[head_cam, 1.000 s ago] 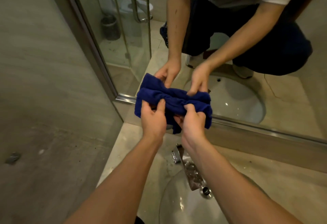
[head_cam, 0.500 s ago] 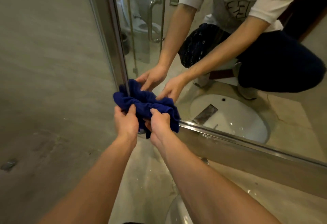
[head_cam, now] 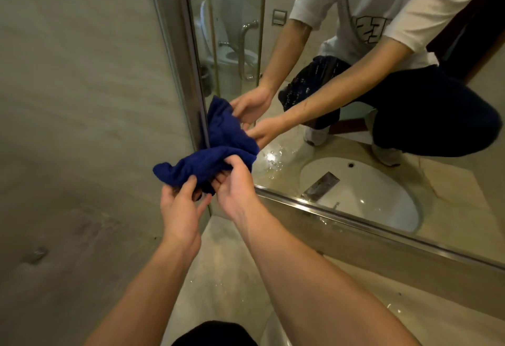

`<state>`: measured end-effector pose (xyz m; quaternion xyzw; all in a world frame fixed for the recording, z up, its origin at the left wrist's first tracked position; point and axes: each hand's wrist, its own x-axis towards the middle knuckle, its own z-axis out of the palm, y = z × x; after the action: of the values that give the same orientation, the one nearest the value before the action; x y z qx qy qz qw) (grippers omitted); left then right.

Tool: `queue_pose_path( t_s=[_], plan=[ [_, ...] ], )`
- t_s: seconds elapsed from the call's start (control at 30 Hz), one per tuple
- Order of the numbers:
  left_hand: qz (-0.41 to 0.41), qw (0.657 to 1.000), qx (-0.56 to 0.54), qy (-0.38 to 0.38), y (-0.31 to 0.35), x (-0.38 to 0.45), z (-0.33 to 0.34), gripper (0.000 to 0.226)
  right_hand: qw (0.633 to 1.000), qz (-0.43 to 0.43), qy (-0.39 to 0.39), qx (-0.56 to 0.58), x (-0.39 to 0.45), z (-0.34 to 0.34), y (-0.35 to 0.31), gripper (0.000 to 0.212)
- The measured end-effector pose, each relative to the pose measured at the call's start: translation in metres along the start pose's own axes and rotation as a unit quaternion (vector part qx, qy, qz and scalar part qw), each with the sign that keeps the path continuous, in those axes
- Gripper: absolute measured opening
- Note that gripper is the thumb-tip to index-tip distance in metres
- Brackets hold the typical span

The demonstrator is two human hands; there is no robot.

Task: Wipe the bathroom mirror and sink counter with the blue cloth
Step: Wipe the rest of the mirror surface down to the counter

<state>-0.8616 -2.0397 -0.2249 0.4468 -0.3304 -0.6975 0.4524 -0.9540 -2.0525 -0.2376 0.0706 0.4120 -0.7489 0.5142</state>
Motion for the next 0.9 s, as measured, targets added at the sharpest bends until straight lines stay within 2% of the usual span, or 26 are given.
queue_pose_path(
  t_s=[0.13, 0.2, 0.3, 0.43, 0.57, 0.7, 0.9],
  plan=[
    [0.013, 1.0, -0.014, 0.008, 0.012, 0.0, 0.009, 0.036, 0.999, -0.033, -0.018, 0.025, -0.004, 0.011, -0.003, 0.039],
    [0.01, 1.0, 0.002, 0.008, 0.006, 0.004, 0.005, 0.035, 0.998, -0.053, -0.022, 0.002, 0.001, 0.009, 0.002, 0.03],
    [-0.038, 0.999, 0.011, 0.027, -0.009, 0.013, -0.008, 0.035, 0.996, -0.059, 0.016, -0.067, 0.01, 0.001, 0.014, 0.014],
    [-0.076, 0.996, 0.027, 0.039, -0.029, 0.03, -0.02, 0.034, 0.993, -0.039, 0.049, -0.101, 0.024, -0.01, 0.036, 0.021],
    [-0.102, 0.994, 0.022, 0.037, -0.031, 0.027, -0.025, 0.031, 0.988, -0.047, 0.079, -0.126, 0.024, -0.007, 0.036, 0.015],
    [-0.065, 0.998, -0.004, 0.024, -0.006, 0.02, -0.01, 0.034, 0.991, -0.074, 0.06, -0.094, 0.008, 0.02, 0.018, 0.015],
    [0.076, 0.997, -0.016, 0.011, 0.041, 0.006, 0.036, 0.021, 0.985, -0.163, -0.039, -0.045, -0.045, 0.083, -0.031, 0.016]
  ],
)
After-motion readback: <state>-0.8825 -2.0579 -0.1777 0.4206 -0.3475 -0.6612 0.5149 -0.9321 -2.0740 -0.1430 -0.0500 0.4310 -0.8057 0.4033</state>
